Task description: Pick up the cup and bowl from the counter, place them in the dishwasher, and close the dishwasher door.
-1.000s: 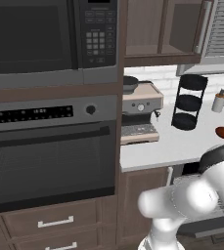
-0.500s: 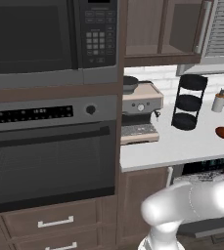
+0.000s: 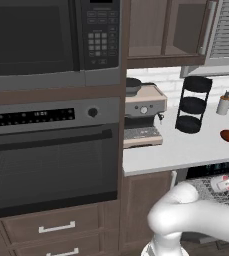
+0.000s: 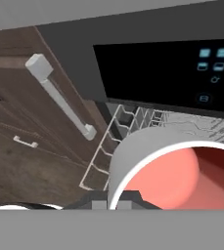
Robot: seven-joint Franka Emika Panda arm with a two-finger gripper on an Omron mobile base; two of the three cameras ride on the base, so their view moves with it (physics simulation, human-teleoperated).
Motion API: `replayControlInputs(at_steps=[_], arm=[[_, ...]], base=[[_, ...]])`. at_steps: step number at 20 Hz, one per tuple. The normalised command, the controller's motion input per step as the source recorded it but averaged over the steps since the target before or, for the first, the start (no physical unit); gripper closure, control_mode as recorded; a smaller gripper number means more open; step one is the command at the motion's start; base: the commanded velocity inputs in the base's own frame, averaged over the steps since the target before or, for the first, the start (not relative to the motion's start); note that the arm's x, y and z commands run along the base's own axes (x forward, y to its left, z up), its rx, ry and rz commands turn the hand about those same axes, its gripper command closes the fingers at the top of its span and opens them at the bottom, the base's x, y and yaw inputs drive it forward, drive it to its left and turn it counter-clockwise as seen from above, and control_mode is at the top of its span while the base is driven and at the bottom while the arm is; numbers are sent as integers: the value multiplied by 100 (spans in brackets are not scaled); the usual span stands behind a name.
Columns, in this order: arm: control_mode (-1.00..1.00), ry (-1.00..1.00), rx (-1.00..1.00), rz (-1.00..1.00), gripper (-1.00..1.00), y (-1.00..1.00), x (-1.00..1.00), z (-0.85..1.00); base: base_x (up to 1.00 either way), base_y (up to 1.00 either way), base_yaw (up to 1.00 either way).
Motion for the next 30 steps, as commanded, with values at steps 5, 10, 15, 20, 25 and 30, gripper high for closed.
replayControlInputs(at_steps=[5,10,15,20,25,30], arm=[[-100,8,0,-2,100,0,34,-64],[-100,2,0,-5,100,0,0,-60],[-100,0,6,-2,100,0,-9,-29],[-100,0,3,0,-100,0,0,-16],[-100,3,1,0,-100,0,8,0],[-100,17,-24,-1,-100,-6,3,5]], base=[[0,0,0],[0,0,0],[0,0,0],[0,0,0],[0,0,0],[0,0,0]])
